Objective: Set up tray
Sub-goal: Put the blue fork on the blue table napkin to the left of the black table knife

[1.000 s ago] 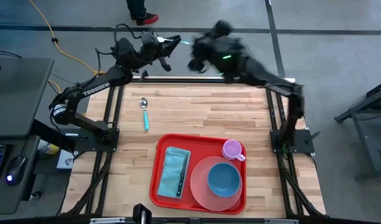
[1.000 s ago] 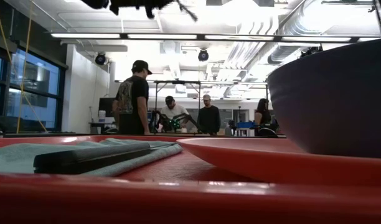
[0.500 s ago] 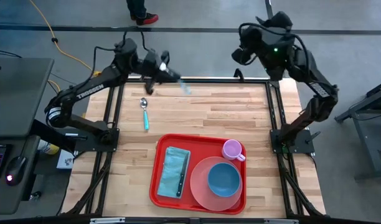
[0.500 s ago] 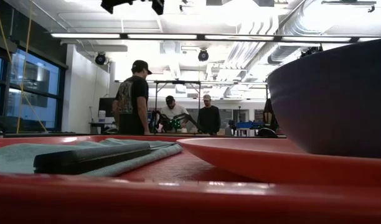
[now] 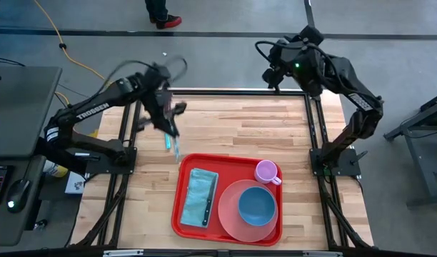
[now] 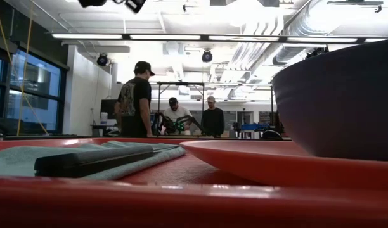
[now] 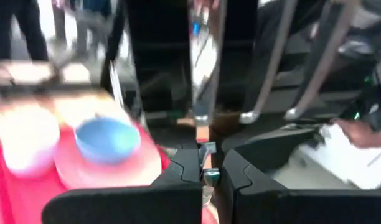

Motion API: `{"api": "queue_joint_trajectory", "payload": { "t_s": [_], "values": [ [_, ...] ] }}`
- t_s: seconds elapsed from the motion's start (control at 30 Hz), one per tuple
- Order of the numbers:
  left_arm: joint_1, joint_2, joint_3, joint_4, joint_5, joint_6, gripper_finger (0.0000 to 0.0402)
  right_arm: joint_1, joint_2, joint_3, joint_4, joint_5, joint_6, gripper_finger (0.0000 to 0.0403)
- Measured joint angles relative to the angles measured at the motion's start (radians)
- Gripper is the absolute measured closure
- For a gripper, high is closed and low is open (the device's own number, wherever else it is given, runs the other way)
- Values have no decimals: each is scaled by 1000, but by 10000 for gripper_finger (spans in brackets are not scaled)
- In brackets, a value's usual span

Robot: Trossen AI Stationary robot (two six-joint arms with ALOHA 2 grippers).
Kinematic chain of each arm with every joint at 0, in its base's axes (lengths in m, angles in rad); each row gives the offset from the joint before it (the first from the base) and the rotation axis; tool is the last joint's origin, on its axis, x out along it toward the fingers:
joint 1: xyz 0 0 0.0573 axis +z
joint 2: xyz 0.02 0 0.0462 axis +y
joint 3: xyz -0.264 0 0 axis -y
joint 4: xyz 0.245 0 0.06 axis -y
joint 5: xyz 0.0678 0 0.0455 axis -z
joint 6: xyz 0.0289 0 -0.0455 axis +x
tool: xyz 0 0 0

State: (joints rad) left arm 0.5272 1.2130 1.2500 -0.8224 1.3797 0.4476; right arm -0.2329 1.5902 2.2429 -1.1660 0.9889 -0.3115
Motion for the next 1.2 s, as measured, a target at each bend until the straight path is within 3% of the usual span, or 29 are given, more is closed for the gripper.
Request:
{"api": "queue_joint_trajectory", "payload": {
  "t_s": [0.1, 0.23, 0.67, 1.2],
  "values": [
    [-81, 17, -27, -193, -112, 150, 365, 2, 0, 0, -2, -3, -1, 202],
    [-200, 22, -136, -178, -226, 140, 365, -1, 0, 0, -6, -16, 4, 203],
    [-441, 39, -493, 697, -290, -327, 365, 34, 0, 0, -5, -13, 23, 202],
    [-616, 267, -526, 1013, -434, -416, 365, 90, 0, 0, -6, 12, 16, 203]
  ]
}}
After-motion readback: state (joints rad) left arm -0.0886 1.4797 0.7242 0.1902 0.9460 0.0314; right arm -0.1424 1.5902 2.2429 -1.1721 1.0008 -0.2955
